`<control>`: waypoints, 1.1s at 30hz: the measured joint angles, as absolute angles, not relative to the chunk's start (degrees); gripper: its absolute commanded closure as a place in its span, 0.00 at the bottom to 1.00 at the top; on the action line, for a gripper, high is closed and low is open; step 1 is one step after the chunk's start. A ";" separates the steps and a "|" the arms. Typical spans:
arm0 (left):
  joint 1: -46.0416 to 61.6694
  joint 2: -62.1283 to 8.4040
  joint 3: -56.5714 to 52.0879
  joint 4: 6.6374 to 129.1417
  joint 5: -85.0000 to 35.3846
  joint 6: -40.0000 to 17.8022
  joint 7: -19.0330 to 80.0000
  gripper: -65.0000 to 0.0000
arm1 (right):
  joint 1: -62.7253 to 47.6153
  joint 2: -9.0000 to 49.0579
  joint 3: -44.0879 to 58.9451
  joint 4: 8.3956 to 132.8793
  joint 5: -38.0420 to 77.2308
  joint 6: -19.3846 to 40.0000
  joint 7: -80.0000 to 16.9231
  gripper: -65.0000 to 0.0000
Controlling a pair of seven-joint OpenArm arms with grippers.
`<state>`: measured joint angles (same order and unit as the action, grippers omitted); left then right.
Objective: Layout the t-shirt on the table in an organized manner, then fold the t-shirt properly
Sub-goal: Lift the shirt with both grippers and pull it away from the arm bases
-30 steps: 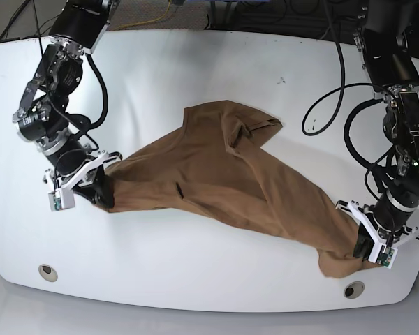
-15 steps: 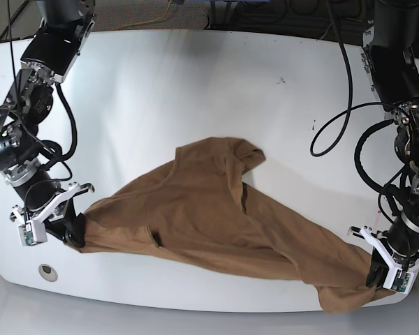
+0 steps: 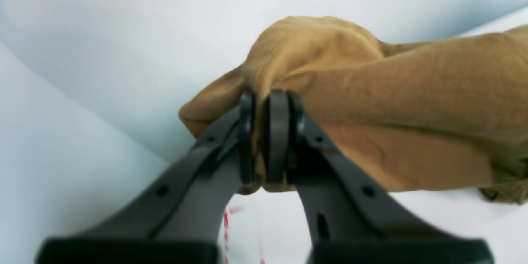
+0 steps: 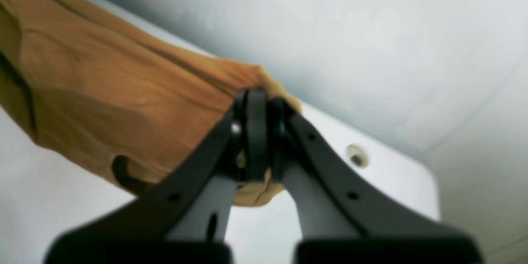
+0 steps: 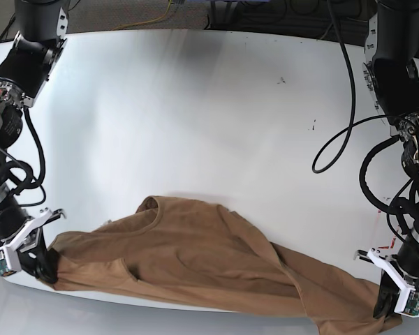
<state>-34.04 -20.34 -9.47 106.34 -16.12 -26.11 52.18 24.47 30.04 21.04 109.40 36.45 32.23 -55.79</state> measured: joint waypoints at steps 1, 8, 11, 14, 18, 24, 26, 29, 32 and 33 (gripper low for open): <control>-34.48 -20.34 -9.43 106.34 -16.19 -26.22 52.18 0.97 | 25.06 30.24 21.04 109.40 36.49 32.23 -55.81 0.99; -39.09 -20.45 -9.37 106.19 -15.90 -26.20 52.25 0.96 | 29.47 32.05 20.93 108.09 37.71 32.67 -55.70 0.99; -41.89 -20.38 -9.32 106.19 -16.14 -26.17 51.75 0.96 | 32.27 32.40 20.95 105.45 37.30 32.58 -56.03 0.99; -43.86 -20.38 -9.28 106.21 -16.16 -26.22 51.59 0.96 | 34.96 32.93 20.91 103.70 37.28 32.64 -58.70 0.99; -45.89 -20.53 -9.28 106.19 -15.86 -26.20 51.64 0.96 | 39.13 33.43 20.97 103.13 36.27 33.36 -60.62 0.99; -47.92 -20.56 -8.64 105.78 -15.62 -26.09 51.64 0.96 | 41.85 33.63 20.99 103.33 36.47 34.54 -60.34 0.99; -48.34 -20.69 -7.88 105.65 -15.25 -26.00 51.72 0.96 | 42.02 33.63 20.88 103.33 36.45 34.57 -60.69 0.99; -48.51 -20.56 -7.42 105.58 -15.75 -26.04 51.64 0.96 | 42.48 33.89 18.96 103.31 36.23 34.52 -60.73 0.99; -48.42 -20.47 -7.42 105.58 -15.73 -26.09 51.66 0.96 | 43.11 33.89 17.47 103.28 36.32 34.54 -60.69 0.99; -48.42 -20.47 -7.42 105.58 -15.68 -26.09 51.66 0.96 | 43.20 33.78 17.32 103.28 36.32 34.57 -60.71 0.99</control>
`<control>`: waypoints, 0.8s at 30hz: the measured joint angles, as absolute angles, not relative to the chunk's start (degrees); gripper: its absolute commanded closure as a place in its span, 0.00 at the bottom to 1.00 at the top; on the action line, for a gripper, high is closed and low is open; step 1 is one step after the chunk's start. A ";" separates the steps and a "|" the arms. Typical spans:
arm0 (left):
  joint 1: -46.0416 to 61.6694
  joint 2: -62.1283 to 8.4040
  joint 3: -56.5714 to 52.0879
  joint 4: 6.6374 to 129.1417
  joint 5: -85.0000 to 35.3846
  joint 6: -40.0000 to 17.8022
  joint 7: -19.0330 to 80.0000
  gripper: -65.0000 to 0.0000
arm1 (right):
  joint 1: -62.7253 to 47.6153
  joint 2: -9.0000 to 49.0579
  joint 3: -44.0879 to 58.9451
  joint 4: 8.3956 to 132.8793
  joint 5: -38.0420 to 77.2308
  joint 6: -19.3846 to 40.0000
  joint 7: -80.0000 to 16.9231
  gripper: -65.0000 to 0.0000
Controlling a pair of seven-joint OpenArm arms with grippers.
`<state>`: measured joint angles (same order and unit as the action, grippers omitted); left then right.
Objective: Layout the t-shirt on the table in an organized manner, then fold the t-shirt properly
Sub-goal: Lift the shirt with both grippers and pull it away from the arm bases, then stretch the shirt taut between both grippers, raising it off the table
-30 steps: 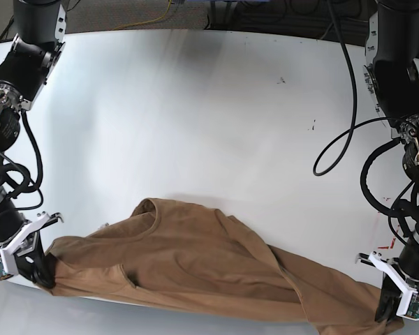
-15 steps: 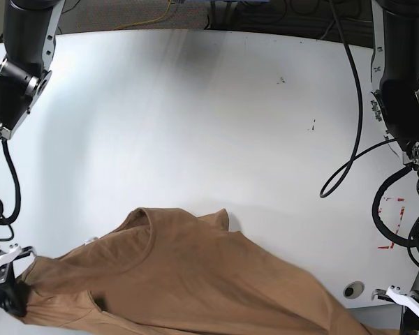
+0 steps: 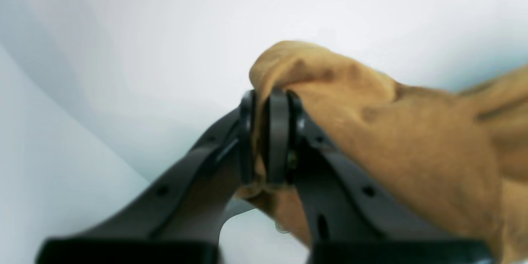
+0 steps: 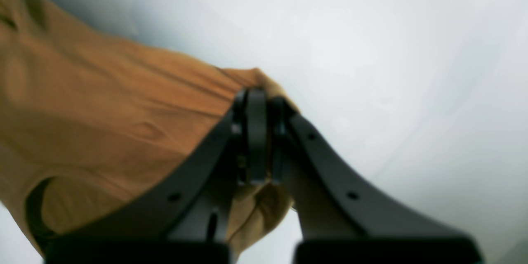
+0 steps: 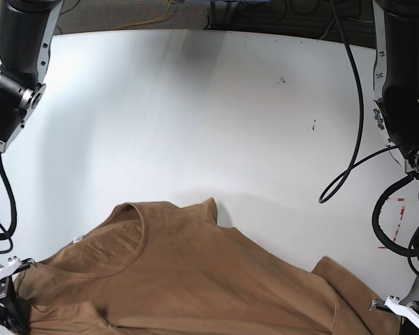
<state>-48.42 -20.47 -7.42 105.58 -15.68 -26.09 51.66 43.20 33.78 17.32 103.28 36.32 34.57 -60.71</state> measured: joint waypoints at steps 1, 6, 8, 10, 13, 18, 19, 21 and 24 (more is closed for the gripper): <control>-48.42 -20.47 -7.42 105.58 -15.73 -26.09 51.66 0.96 | 43.29 33.71 17.26 103.28 36.49 34.57 -60.66 0.99; -48.42 -20.78 -7.64 105.60 -15.22 -26.00 51.81 0.96 | 43.05 33.71 17.28 103.33 36.45 34.54 -60.66 0.99; -48.45 -20.75 -7.66 105.60 -15.11 -26.00 51.83 0.96 | 42.76 33.93 17.28 103.31 36.42 34.54 -60.71 0.99; -48.47 -20.58 -7.62 105.60 -15.55 -26.02 51.79 0.96 | 42.48 34.48 17.28 103.31 36.34 34.54 -60.73 0.99; -48.42 -20.51 -7.46 105.58 -15.57 -26.06 51.81 0.96 | 42.39 34.96 17.28 103.28 36.25 34.54 -60.71 0.99; -48.51 -20.53 -7.53 105.03 -15.29 -26.02 51.77 0.96 | 42.48 34.89 17.17 102.98 36.34 34.57 -60.66 0.99; -48.56 -20.53 -7.57 104.62 -15.31 -26.02 51.68 0.96 | 42.50 34.92 17.15 102.56 36.58 34.57 -60.66 0.99; -48.53 -20.53 -7.55 103.90 -15.29 -26.02 51.68 0.96 | 42.65 34.89 17.15 101.45 36.69 34.57 -60.58 0.99; -48.36 -20.51 -7.57 102.80 -15.31 -26.04 51.75 0.96 | 42.81 34.89 17.15 99.35 36.38 34.59 -60.71 0.99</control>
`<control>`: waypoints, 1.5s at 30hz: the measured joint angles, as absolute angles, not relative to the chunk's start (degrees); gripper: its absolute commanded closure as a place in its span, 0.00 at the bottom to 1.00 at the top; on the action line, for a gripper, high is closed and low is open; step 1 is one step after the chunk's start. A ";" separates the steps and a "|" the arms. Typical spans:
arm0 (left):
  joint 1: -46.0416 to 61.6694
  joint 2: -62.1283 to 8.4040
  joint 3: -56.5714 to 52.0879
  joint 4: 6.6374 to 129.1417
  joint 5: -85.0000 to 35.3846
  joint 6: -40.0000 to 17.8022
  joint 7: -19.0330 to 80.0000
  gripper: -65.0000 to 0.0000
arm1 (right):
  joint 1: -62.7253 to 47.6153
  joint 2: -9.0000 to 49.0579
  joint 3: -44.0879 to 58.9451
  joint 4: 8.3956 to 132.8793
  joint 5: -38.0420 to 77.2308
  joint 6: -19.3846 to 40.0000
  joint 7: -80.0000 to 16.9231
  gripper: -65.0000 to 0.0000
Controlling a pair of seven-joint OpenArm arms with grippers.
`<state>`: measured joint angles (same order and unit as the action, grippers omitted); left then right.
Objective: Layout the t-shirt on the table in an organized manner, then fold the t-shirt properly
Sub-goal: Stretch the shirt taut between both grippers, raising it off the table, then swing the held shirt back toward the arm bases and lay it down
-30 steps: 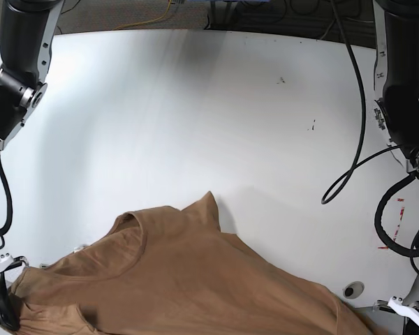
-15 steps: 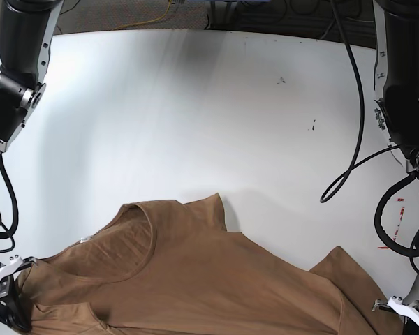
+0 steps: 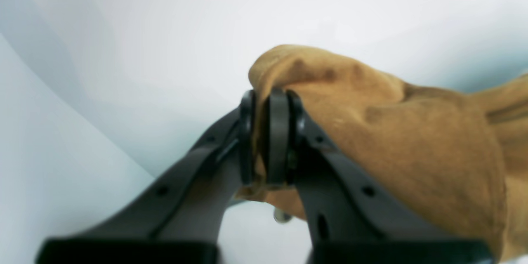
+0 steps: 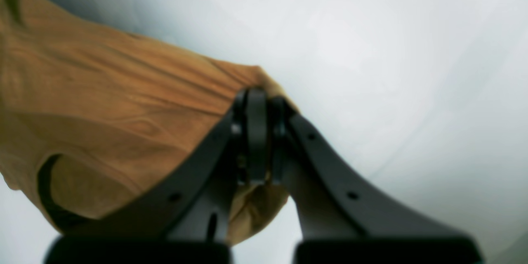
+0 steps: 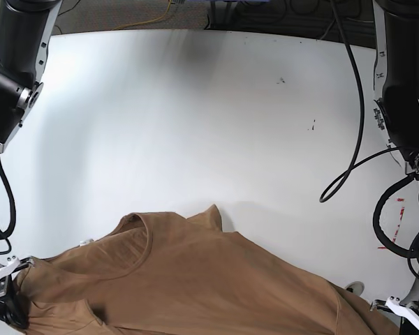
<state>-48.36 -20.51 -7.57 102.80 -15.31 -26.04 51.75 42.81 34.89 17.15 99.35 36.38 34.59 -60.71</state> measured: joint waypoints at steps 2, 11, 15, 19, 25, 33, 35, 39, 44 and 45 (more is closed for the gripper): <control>-48.38 -20.51 -7.55 102.13 -15.40 -26.09 51.75 0.96 | 42.87 34.92 17.12 98.32 36.40 34.57 -60.75 0.99; -46.19 -20.56 -7.60 100.97 -15.27 -25.98 45.06 0.96 | 44.93 34.94 16.75 97.36 36.49 34.59 -60.25 0.99; -43.77 -20.67 -7.68 101.10 -15.27 -26.02 44.93 0.96 | 44.07 35.07 15.49 98.08 36.27 34.57 -60.69 0.99; -40.91 -21.87 -8.47 101.43 -15.97 -26.28 44.77 0.96 | 40.58 34.79 15.38 100.60 36.47 34.61 -60.73 0.99; -35.24 -22.44 -10.90 103.74 -14.85 -25.78 45.30 0.96 | 34.87 34.54 15.55 104.79 36.47 34.68 -60.55 1.00; -25.21 -22.09 -13.72 107.42 -16.21 -26.57 44.12 0.96 | 24.51 30.94 20.34 110.54 36.45 34.63 -62.59 1.00; -21.54 -22.13 -15.49 107.46 -16.10 -26.57 44.53 0.96 | 21.76 29.82 21.32 111.20 36.34 34.72 -64.47 1.00; -15.70 -22.22 -18.61 107.39 -15.14 -26.06 44.95 0.96 | 16.12 27.27 23.66 113.78 36.86 34.72 -64.55 1.00; -8.82 -22.20 -21.93 108.07 -15.66 -26.39 44.99 0.96 | 8.88 25.52 26.81 114.45 39.55 34.79 -65.19 1.00; -7.44 -22.11 -22.63 108.29 -15.97 -26.79 44.93 0.96 | 7.46 25.43 27.40 114.34 40.64 34.72 -65.39 1.00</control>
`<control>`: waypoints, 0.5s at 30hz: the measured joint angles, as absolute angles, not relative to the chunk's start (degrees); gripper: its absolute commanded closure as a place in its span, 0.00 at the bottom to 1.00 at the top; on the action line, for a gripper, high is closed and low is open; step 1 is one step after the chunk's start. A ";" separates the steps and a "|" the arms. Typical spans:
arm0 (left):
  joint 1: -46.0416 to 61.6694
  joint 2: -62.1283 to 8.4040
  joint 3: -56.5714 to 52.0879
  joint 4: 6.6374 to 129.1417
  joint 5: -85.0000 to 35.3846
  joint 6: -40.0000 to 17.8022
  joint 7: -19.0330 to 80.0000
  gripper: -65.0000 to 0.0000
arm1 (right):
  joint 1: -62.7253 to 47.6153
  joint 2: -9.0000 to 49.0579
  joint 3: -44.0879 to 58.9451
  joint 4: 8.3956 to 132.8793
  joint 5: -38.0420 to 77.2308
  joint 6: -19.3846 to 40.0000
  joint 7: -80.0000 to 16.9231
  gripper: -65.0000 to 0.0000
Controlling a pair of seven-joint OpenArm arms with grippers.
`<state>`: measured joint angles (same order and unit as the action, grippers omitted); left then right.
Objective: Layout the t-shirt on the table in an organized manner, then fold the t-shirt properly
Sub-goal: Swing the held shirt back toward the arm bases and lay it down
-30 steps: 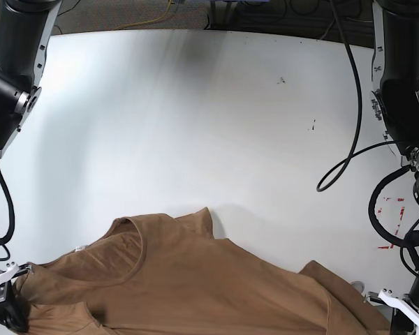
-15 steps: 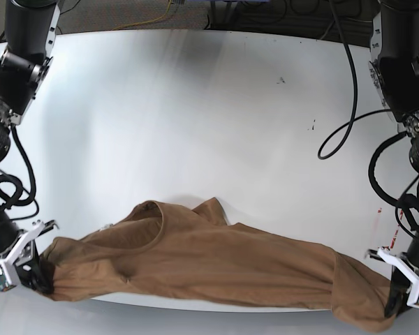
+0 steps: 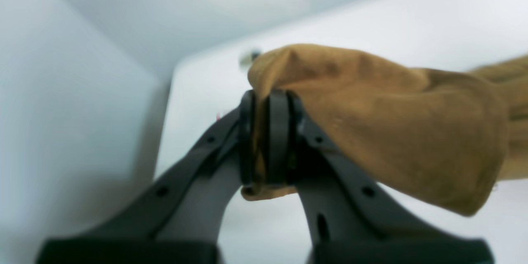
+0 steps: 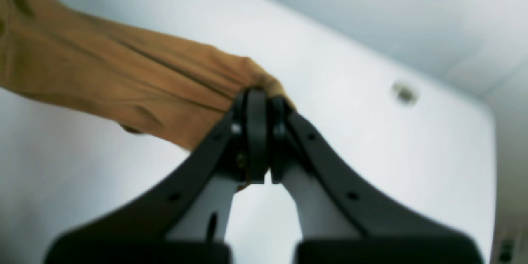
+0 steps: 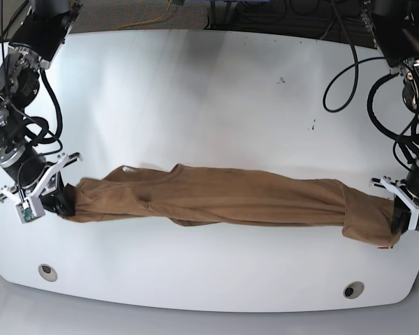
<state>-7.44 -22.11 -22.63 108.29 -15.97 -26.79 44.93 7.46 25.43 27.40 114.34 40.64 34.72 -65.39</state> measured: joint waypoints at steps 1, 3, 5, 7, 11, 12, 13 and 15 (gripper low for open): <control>-6.39 -22.09 -23.16 108.38 -16.34 -27.55 44.99 0.96 | 6.46 25.39 27.83 114.28 41.69 34.57 -65.43 1.00; -3.97 -22.06 -24.95 108.51 -17.87 -30.33 44.82 0.96 | 3.84 25.04 28.95 114.30 43.94 34.54 -65.34 1.00; -1.93 -22.04 -26.81 108.66 -18.28 -33.34 44.51 0.96 | 1.67 24.16 29.87 114.32 44.95 34.52 -64.97 1.00; 0.19 -22.04 -28.58 108.71 -18.48 -35.92 44.47 0.96 | -0.89 23.03 30.17 114.32 45.43 34.46 -64.95 1.00; 5.28 -22.09 -31.57 108.86 -18.09 -40.27 44.49 0.96 | -7.03 20.73 30.17 114.28 48.07 34.57 -65.30 1.00; 6.46 -21.98 -32.36 108.90 -18.04 -40.38 44.38 0.96 | -8.21 20.27 30.17 114.34 48.38 34.48 -65.04 1.00; 7.79 -21.74 -33.17 108.90 -18.33 -40.58 44.42 0.96 | -9.89 19.49 30.26 114.32 48.97 34.50 -64.99 1.00; 9.91 -21.45 -34.30 108.86 -17.96 -40.53 44.53 0.96 | -12.60 18.35 30.33 114.28 49.60 34.37 -65.17 1.00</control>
